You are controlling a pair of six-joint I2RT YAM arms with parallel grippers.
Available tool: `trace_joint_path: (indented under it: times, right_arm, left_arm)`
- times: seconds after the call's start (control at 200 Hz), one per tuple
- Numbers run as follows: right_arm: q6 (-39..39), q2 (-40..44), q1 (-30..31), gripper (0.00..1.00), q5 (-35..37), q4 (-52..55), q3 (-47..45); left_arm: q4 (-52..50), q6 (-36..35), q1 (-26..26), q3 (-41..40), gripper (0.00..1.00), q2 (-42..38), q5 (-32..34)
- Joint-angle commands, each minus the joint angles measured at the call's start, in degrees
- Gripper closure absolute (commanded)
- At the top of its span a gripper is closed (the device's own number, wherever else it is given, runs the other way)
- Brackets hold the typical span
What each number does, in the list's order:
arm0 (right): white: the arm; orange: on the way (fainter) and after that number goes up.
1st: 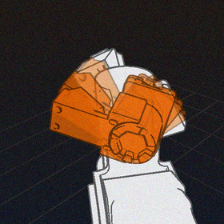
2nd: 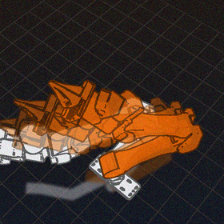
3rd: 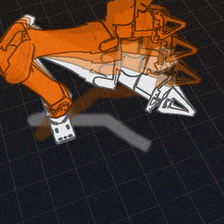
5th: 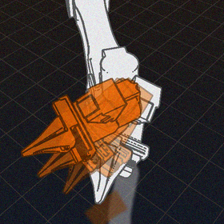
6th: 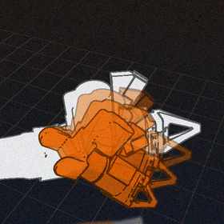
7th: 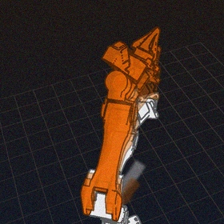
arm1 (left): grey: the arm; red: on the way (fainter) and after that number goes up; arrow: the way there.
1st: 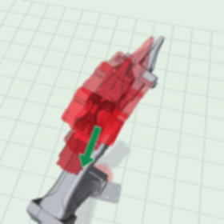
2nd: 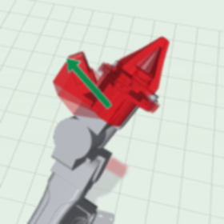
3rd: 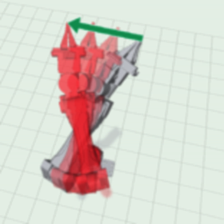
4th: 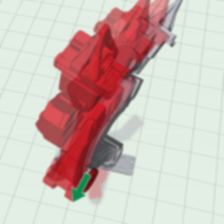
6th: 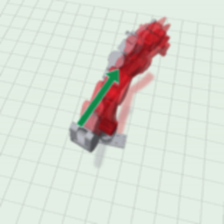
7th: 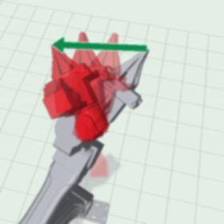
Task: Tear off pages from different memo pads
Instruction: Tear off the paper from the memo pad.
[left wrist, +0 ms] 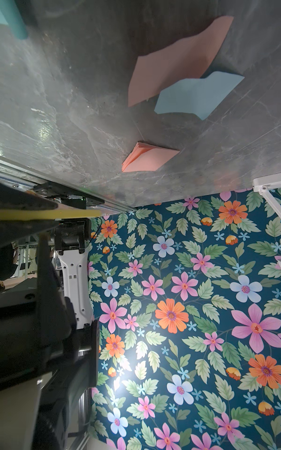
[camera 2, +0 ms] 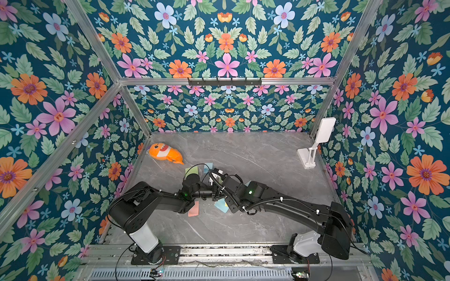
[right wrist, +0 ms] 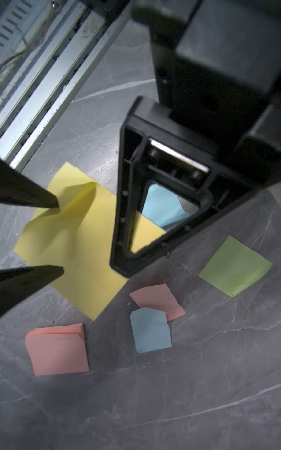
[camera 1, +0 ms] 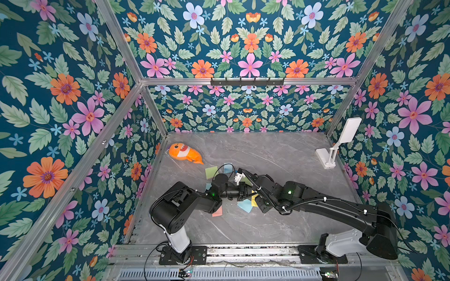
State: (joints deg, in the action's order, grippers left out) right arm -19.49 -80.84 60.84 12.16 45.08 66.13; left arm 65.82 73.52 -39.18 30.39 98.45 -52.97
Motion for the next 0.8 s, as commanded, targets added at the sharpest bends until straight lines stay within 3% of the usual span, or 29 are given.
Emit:
trace_joint_path:
  times: [0.0,0.125,0.355,0.48,0.6,0.795]
  right_arm:
    - [0.7,-1.0,0.6,0.59,1.2,0.3,0.5]
    - [1.3,-2.1,1.4,0.64,3.3,0.3,1.5]
    - [3.2,-4.2,3.0,0.92,7.5,2.5,3.7]
    - [4.4,-4.1,2.9,0.99,14.0,4.8,5.4]
    - [6.4,-4.9,3.0,1.00,17.2,6.3,6.5]
    - [6.7,-5.0,3.1,0.93,12.8,4.9,5.2]
  left_arm:
    - [1.1,0.4,-0.1,0.4,1.00,-0.3,-1.0]
    - [1.4,0.7,-0.3,0.1,1.00,-0.4,-1.1]
    - [1.3,0.7,-0.4,-0.2,1.00,0.0,-0.6]
    - [0.6,0.3,-0.6,-0.2,1.00,0.0,-0.6]
    - [-0.9,-0.6,-0.8,0.0,1.00,-0.5,-0.6]
    - [-1.0,-0.6,-0.8,0.0,1.00,-1.3,-0.6]
